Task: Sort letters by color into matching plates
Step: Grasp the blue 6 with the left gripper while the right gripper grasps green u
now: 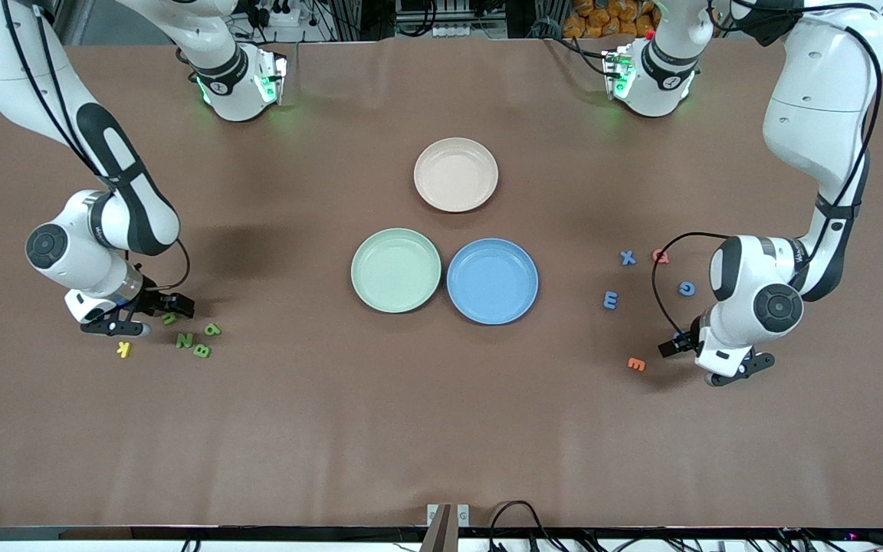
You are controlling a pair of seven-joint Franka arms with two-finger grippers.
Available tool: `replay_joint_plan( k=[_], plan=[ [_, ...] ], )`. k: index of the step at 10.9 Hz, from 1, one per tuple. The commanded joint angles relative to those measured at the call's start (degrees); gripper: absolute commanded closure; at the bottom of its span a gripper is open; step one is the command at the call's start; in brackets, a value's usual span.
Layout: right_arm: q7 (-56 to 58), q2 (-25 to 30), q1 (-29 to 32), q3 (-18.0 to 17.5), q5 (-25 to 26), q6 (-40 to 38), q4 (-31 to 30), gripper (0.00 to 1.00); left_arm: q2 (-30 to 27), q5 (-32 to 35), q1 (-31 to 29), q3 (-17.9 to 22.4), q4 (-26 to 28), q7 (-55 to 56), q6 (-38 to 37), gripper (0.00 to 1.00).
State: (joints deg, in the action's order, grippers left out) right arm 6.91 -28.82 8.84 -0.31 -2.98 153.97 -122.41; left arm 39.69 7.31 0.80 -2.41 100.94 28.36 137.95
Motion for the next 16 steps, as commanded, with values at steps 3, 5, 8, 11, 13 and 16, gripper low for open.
replay_joint_plan(
  k=[3,5,8,11,13,16],
  plan=[
    [-0.1,-1.3,1.4,-1.4,1.3,1.3,0.7,0.21,-3.3,-0.5,-0.6,-1.6,1.9,0.6,0.3,0.00],
    [-0.2,-1.4,1.4,-1.4,1.6,1.2,0.7,0.59,-3.4,-1.2,-2.0,-3.3,2.2,0.2,0.3,0.00],
    [-0.2,-1.4,1.4,-1.4,1.6,1.4,0.6,0.92,-3.4,-1.1,-7.6,-7.7,3.2,-2.9,0.3,0.00],
    [-0.2,-1.4,1.4,-1.4,1.6,1.8,0.5,1.00,-2.7,-1.1,-7.7,-7.7,3.2,-3.4,1.1,0.00],
    [-0.3,-1.1,1.4,-1.7,1.6,1.6,0.5,1.00,-2.3,-1.1,-7.5,-7.7,3.3,-3.3,2.1,0.00],
    [-3.3,1.7,1.3,-3.7,1.4,-1.0,0.8,1.00,-1.8,-1.1,-7.3,-7.7,3.4,-3.2,2.2,0.00]
  ],
)
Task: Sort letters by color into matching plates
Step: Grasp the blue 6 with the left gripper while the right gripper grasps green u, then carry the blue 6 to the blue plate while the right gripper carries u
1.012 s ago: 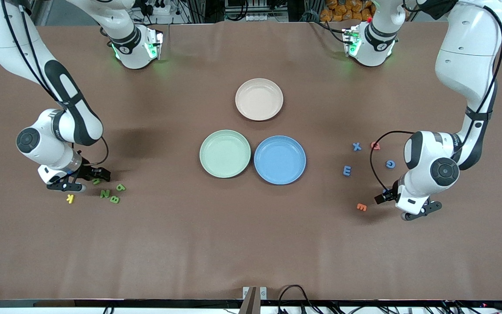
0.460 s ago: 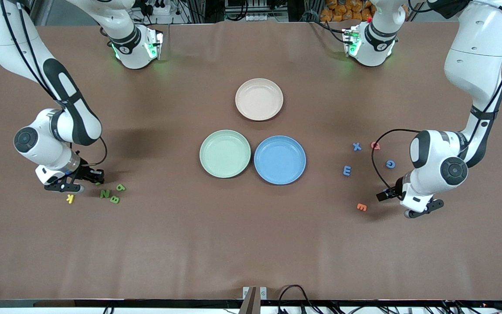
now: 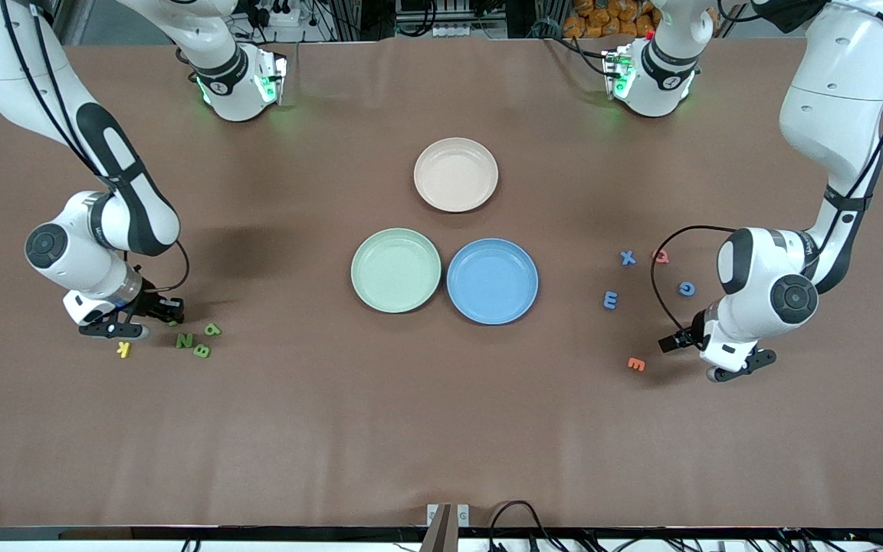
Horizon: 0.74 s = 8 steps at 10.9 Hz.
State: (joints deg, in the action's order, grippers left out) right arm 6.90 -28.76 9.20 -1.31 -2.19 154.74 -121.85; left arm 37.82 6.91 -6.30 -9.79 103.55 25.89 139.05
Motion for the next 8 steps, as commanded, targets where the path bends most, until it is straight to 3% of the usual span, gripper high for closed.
replay_joint_plan(
  k=[1,3,4,5,7,8],
  plan=[
    [-5.6,2.3,0.8,-3.7,0.6,-3.5,0.8,1.00,0.1,-0.7,-0.2,-0.3,1.3,-0.8,2.0,0.00],
    [-9.1,4.0,-0.8,-4.4,0.6,-5.0,0.9,1.00,0.1,-0.4,-0.3,-0.3,2.0,-0.8,3.3,0.00],
    [-11.2,4.8,-1.9,-5.3,0.6,-6.3,0.9,1.00,0.1,-0.3,-0.4,-0.3,2.0,-0.9,3.3,0.26],
    [-13.6,5.3,-3.1,-6.2,0.6,-6.7,0.9,1.00,0.0,0.0,-0.6,-0.3,1.9,-1.0,3.3,0.62],
    [-19.2,6.1,-7.0,-7.5,0.5,-7.3,0.8,1.00,-0.3,0.2,-0.5,-0.2,1.9,-2.5,3.2,1.00],
    [-22.7,6.8,-8.9,-8.6,0.5,-8.6,0.9,1.00,-0.5,0.2,-0.6,-0.2,1.9,-4.6,3.2,1.00]
  ],
)
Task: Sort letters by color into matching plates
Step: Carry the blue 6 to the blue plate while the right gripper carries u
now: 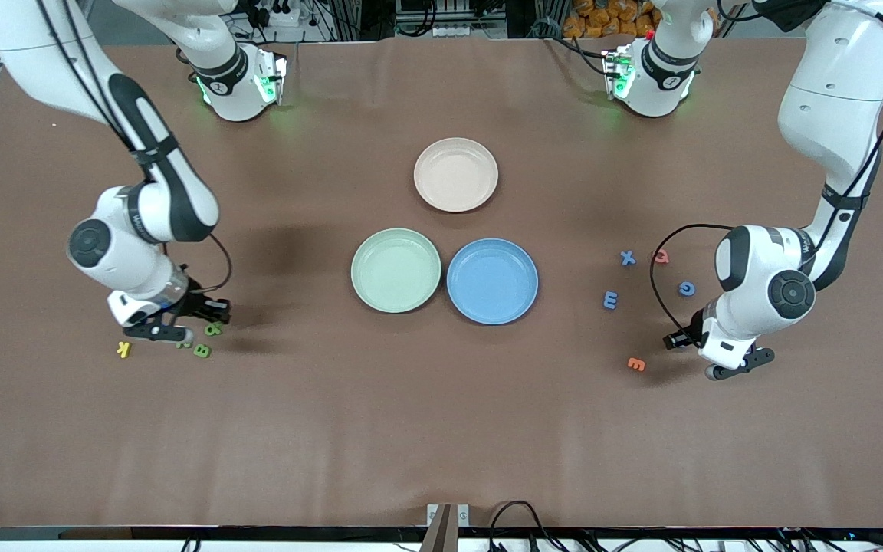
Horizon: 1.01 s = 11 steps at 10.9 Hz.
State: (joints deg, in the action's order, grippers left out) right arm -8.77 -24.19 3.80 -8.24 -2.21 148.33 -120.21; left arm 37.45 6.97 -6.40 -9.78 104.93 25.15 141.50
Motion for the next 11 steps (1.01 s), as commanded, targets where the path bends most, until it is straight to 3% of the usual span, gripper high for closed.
replay_joint_plan(
  k=[1,7,11],
  plan=[
    [-9.9,3.2,-6.1,-2.3,0.5,-3.7,-0.7,1.00,-0.1,0.1,-0.5,-0.2,0.5,-4.0,0.8,1.00],
    [-23.5,4.1,-21.7,-2.2,0.5,-7.6,0.7,1.00,-3.0,0.1,0.5,-0.4,0.0,-3.4,-0.4,1.00],
    [-29.1,3.0,-29.3,-2.2,0.5,-7.6,2.2,1.00,-5.9,0.1,6.6,-0.4,0.0,5.1,-6.3,1.00]
  ],
)
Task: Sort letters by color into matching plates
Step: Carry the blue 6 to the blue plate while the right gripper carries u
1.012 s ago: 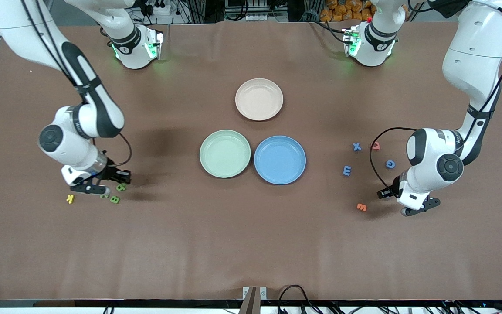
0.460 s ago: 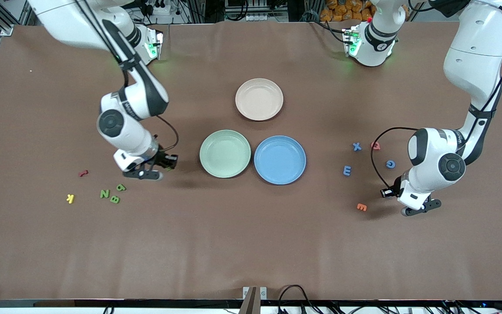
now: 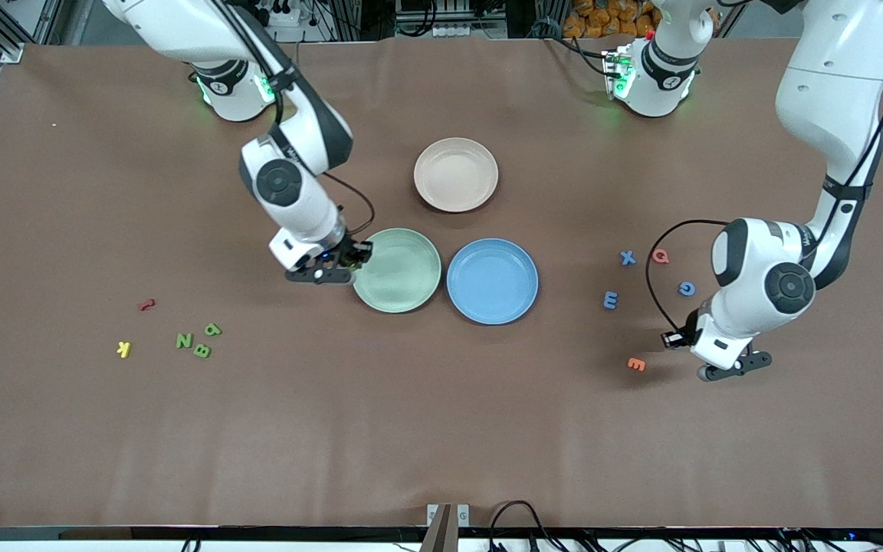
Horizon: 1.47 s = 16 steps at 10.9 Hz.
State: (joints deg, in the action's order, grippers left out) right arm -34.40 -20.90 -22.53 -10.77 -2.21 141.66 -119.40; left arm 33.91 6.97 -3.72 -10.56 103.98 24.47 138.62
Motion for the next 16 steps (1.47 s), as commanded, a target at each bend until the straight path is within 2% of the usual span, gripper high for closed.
replay_joint_plan(
  k=[1,4,5,6,10,13,16],
  plan=[
    [-4.5,-1.1,-3.8,0.3,0.6,-0.9,1.9,1.00,-2.4,0.1,6.2,0.3,1.0,9.5,-4.1,1.00],
    [-4.9,-2.2,-4.7,0.3,0.7,-0.9,2.9,1.00,-2.4,0.1,13.4,0.3,0.5,21.2,-4.2,1.00],
    [-4.9,-2.2,-4.7,0.4,0.9,-0.9,2.9,0.25,-2.4,0.0,15.3,0.3,0.5,24.1,-4.2,1.00],
    [-4.9,-2.2,-4.7,0.4,1.4,-0.9,3.0,0.00,-2.3,0.0,17.2,0.3,0.5,26.6,-4.2,1.00],
    [-4.4,-1.7,-3.1,0.8,1.9,-1.5,3.5,0.00,-2.3,-0.6,22.6,0.3,0.4,31.4,-4.2,1.00],
    [-2.7,-1.7,3.5,1.0,7.8,-2.0,3.7,0.00,-2.3,-0.6,28.0,0.3,-0.5,37.1,-4.2,1.00],
    [5.9,-1.7,11.0,1.1,8.8,-2.0,4.3,0.00,-1.9,-0.7,33.2,0.3,-2.0,42.6,-4.2,1.00]
  ],
)
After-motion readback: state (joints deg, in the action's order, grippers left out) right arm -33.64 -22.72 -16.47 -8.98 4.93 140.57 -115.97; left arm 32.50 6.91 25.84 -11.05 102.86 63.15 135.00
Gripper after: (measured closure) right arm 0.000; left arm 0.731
